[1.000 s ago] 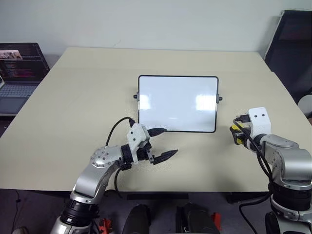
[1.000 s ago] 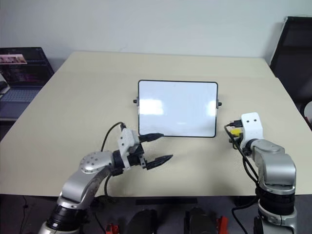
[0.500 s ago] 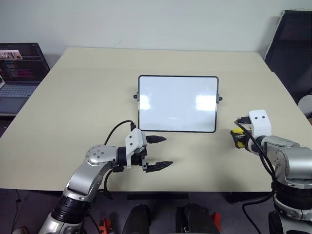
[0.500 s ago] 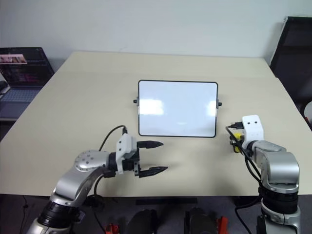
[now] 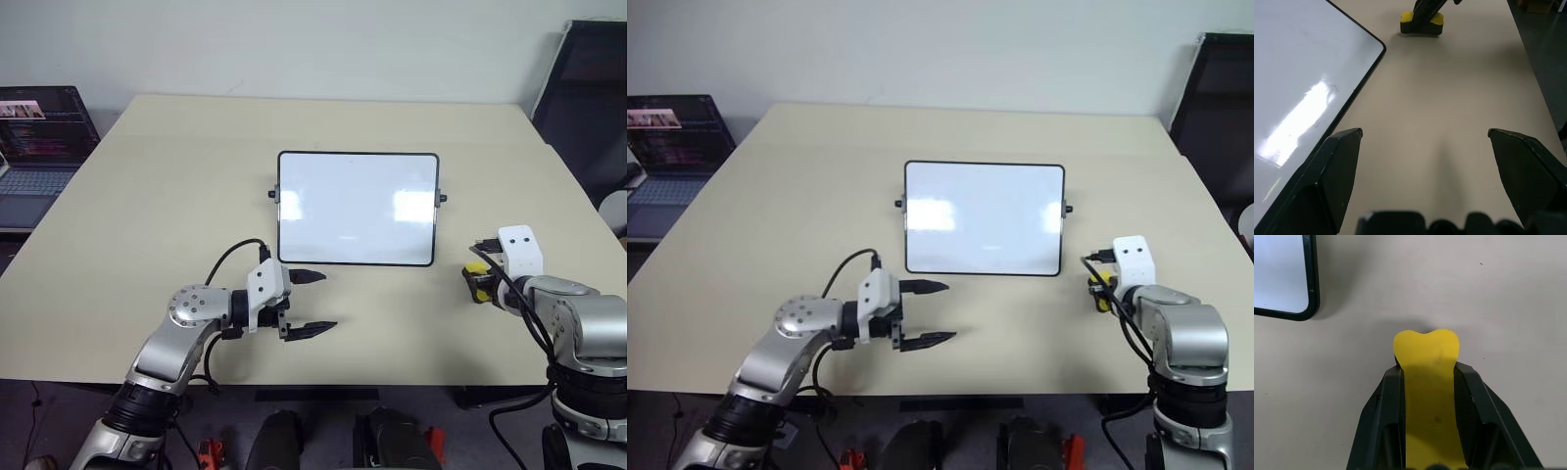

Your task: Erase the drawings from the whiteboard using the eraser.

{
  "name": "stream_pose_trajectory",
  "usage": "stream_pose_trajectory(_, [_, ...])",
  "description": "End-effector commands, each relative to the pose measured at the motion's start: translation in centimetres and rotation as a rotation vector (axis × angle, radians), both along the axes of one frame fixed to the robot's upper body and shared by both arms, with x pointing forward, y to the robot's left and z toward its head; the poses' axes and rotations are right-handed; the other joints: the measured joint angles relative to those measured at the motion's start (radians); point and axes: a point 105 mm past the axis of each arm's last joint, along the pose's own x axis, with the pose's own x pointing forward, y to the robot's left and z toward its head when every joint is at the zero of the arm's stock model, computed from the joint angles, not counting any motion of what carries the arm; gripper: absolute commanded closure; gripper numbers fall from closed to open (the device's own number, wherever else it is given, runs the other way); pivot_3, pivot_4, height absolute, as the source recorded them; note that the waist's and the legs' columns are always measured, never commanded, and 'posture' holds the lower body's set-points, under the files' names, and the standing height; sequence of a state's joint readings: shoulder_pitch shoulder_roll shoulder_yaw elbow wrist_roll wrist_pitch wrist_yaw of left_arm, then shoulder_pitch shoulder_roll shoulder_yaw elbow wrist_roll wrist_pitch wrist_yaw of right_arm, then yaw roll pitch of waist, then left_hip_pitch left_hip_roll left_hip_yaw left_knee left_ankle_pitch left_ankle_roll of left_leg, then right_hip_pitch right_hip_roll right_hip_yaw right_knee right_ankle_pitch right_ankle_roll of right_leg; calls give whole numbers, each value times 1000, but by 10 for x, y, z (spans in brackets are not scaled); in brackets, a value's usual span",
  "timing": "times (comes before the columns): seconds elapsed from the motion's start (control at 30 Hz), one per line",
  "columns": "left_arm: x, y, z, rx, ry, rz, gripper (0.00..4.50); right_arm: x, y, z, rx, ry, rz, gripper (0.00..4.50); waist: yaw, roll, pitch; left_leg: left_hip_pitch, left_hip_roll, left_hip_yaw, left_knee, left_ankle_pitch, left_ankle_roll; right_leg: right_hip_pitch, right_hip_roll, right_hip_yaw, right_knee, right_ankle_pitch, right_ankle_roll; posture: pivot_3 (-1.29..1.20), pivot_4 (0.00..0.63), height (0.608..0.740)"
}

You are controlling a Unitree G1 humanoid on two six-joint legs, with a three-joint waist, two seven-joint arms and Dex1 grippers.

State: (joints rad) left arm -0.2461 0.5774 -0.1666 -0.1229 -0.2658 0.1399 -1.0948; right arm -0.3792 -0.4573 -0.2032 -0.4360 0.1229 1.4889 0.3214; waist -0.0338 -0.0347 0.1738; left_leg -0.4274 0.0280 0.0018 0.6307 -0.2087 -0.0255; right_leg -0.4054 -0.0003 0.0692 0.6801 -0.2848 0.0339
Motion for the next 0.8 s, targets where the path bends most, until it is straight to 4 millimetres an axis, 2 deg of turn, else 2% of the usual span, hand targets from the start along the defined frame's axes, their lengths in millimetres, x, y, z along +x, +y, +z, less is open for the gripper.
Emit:
stream_pose_trajectory(0.03, [-2, -1, 5, 0, -35, -19, 0, 1, -2, 7, -15, -34, 2, 3431, 0, 0, 0, 0, 0, 0, 0, 0, 0, 0, 0, 0, 0, 0, 0, 0, 150, 740])
stream_pose_trajectory(0.23, [-2, 0, 7, -3, -40, -14, 0, 2, -2, 7, -10, -35, -1, 3431, 0, 0, 0, 0, 0, 0, 0, 0, 0, 0, 0, 0, 0, 0, 0, 0, 150, 740])
stream_pose_trajectory(0.37, [0, -1, 9, -7, -47, -7, 0, 2, -2, 8, -6, -39, -10, 2294, 0, 0, 0, 0, 0, 0, 0, 0, 0, 0, 0, 0, 0, 0, 0, 0, 150, 740])
stream_pose_trajectory(0.57, [0, -1, 11, -4, -44, -5, 0, 3, -3, 9, -2, -44, -16, 242, 0, 0, 0, 0, 0, 0, 0, 0, 0, 0, 0, 0, 0, 0, 0, 0, 150, 740])
stream_pose_trajectory(0.6, [0, -1, 12, -4, -45, -4, 0, 4, -3, 9, -2, -45, -17, 13, 0, 0, 0, 0, 0, 0, 0, 0, 0, 0, 0, 0, 0, 0, 0, 0, 150, 740])
stream_pose_trajectory(0.8, [1, -2, 13, -4, -43, -7, 0, 6, -4, 11, -3, -54, -33, 13, 0, 0, 0, 0, 0, 0, 0, 0, 0, 0, 0, 0, 0, 0, 0, 0, 150, 740])
